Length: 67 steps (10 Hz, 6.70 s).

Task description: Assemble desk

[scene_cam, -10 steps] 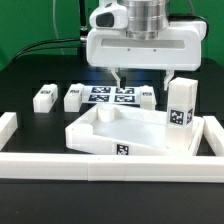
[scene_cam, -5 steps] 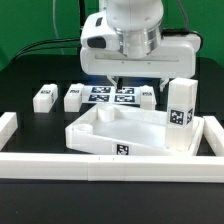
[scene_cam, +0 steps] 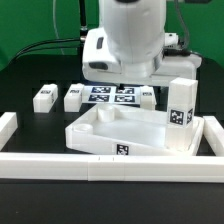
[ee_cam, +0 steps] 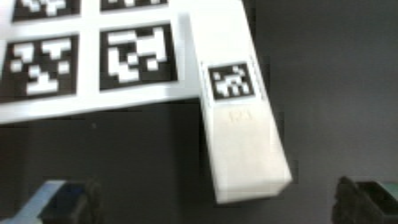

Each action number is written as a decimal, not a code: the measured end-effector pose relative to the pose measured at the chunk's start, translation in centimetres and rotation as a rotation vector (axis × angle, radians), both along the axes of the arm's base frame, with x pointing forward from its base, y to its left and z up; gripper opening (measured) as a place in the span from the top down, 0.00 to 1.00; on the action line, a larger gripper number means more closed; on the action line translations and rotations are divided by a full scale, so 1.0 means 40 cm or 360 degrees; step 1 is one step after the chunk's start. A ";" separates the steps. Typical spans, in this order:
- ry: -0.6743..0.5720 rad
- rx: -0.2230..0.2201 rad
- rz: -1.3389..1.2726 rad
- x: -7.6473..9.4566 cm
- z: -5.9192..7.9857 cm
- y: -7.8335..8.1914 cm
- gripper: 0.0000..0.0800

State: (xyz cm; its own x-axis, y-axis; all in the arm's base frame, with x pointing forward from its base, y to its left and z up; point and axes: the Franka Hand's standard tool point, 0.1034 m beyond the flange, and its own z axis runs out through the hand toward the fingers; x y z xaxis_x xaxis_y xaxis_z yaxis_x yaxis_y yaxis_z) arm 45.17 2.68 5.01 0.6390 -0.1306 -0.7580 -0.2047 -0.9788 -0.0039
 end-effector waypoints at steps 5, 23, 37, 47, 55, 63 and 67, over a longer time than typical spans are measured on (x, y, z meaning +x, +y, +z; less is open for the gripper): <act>0.0264 0.0013 0.0007 -0.037 -0.039 0.006 0.19; 0.0309 0.0115 0.0108 -0.076 -0.095 0.049 0.33; 0.0201 0.0215 0.0120 0.050 0.059 -0.011 0.64; -0.0777 0.0096 0.0144 0.226 0.161 -0.066 0.64; -0.1483 -0.0167 -0.0082 0.292 0.217 -0.112 0.64; -0.1870 -0.0316 -0.0077 0.328 0.231 -0.194 0.64; -0.1898 -0.0342 -0.0053 0.330 0.244 -0.238 0.64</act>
Offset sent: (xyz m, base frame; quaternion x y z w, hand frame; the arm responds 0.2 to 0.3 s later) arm -0.0064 0.0085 0.0034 -0.0314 -0.1556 0.0199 0.9871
